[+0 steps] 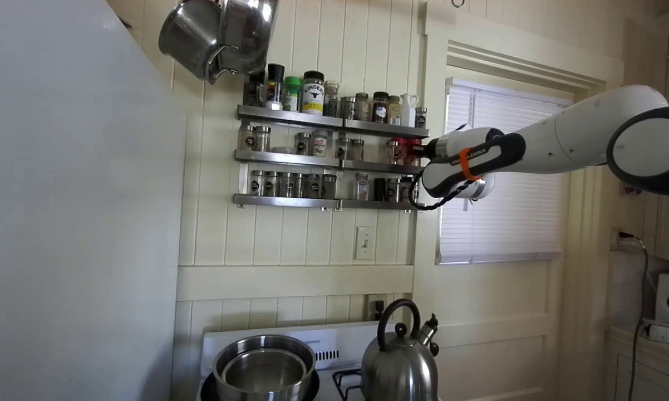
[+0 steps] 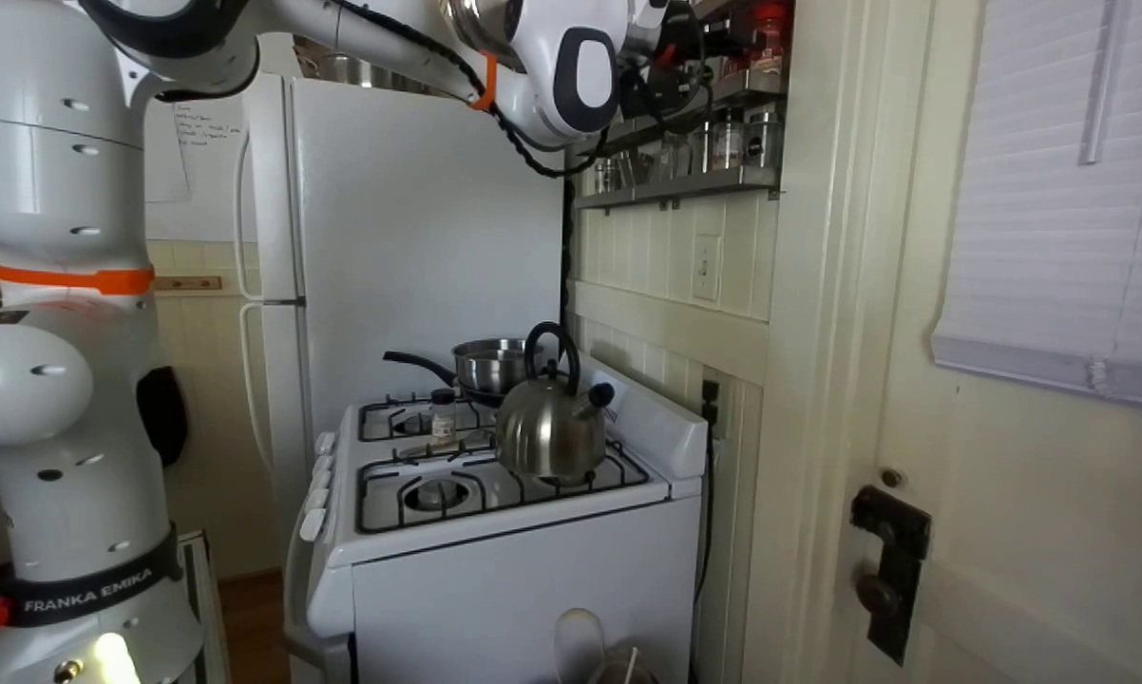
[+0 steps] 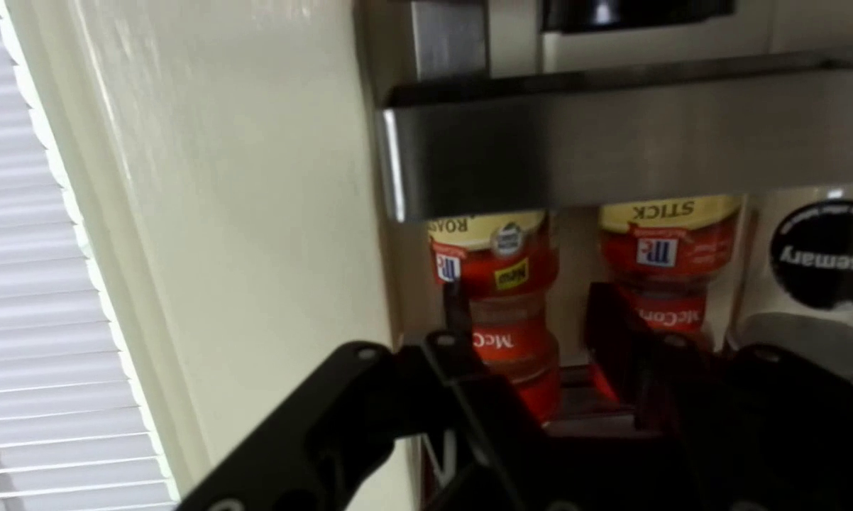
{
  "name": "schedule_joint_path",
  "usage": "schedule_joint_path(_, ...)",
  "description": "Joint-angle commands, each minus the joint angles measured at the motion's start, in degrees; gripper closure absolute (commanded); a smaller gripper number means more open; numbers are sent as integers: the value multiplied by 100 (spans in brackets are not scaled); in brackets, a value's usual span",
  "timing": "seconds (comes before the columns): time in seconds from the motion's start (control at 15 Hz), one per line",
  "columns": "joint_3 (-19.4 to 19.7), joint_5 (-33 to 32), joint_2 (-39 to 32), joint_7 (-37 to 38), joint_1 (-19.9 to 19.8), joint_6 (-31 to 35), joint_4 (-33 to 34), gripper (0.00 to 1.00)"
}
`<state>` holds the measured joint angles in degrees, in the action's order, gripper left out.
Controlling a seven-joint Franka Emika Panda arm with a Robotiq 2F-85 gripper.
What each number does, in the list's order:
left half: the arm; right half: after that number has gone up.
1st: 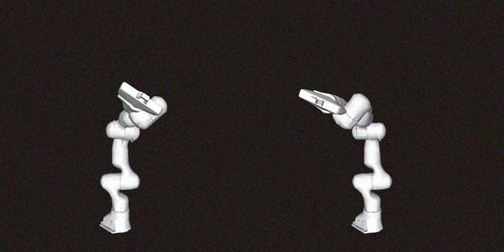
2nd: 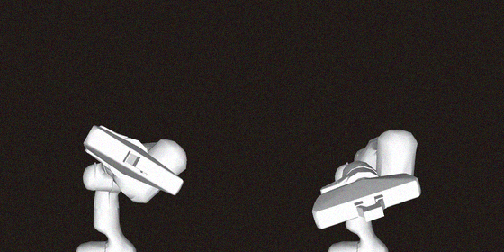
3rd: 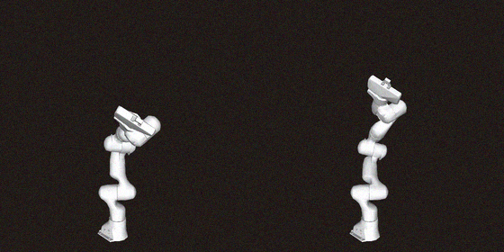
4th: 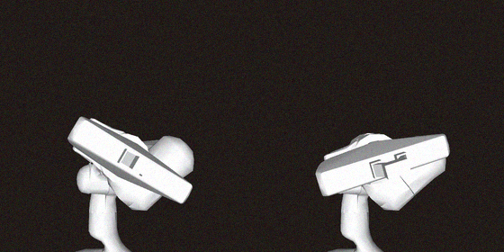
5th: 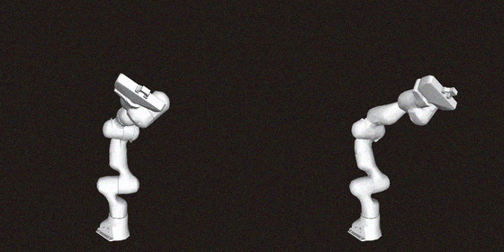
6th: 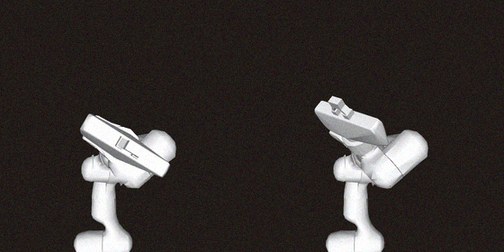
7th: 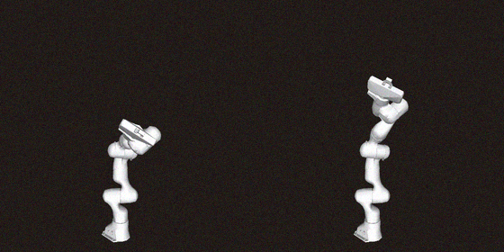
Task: Pick up the bottle from the shelf and put it on the stove
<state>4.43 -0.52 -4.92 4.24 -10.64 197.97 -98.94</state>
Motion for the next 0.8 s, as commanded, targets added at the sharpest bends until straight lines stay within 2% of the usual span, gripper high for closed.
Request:
schedule_joint_path(0.0,112,68,67,-140,98,132,-115,78)
schedule_joint_path(0.27,212,71,61,-232,76,62,-64,77)
schedule_joint_path(0.33,237,62,51,-254,73,68,-55,29)
schedule_joint_path(0.4,255,63,26,-259,70,59,-8,33)
schedule_joint_path(0.47,274,74,-7,-258,66,82,26,33)
schedule_joint_path(0.73,264,68,-116,-220,92,50,219,4)
